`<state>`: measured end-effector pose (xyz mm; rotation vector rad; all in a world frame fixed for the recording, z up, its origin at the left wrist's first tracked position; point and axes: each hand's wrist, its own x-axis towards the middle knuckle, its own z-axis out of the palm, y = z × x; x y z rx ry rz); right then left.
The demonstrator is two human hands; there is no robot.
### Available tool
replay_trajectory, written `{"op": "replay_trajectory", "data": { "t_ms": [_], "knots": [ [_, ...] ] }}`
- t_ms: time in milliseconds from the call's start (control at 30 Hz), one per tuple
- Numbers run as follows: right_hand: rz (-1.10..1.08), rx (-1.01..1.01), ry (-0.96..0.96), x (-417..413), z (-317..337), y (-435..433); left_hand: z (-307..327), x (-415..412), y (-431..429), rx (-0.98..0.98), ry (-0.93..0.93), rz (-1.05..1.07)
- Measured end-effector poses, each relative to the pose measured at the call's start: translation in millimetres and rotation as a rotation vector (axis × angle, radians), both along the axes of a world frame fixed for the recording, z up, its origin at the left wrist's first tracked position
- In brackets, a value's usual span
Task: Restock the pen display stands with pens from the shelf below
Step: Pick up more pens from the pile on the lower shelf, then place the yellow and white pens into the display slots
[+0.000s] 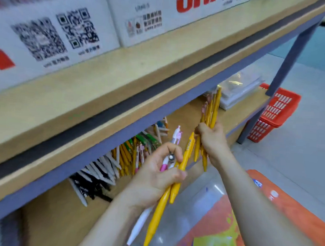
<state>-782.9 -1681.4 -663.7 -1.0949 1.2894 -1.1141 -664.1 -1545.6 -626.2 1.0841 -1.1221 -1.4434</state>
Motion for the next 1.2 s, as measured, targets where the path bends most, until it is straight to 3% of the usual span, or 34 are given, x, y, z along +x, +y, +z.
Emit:
{"op": "replay_trajectory", "data": {
  "t_ms": [300,467,600,867,1033,1200],
  "knots": [
    [0.046,0.264,-0.028,-76.2,89.8,71.2,107.7,-59.0,13.5,0.122,-0.240,-0.093],
    [0.182,0.294,0.085,-121.1,199.7,122.7,212.5,-80.9,43.8,0.075,-0.277,-0.186],
    [0.258,0.296,0.014,-134.1,296.2,141.6,311.0,-82.6,62.0,-0.028,-0.388,-0.130],
    [0.356,0.395,-0.565,-75.6,452.1,153.4,460.7,-60.6,105.0,-0.075,-0.498,-0.236],
    [0.459,0.403,-0.531,-19.6,503.0,157.0,504.3,-23.3,127.0,-0.182,-0.621,-0.186],
    [0.421,0.327,-0.461,41.4,537.7,167.3,520.2,24.6,151.1,-0.255,-0.577,-0.097]
  ]
}}
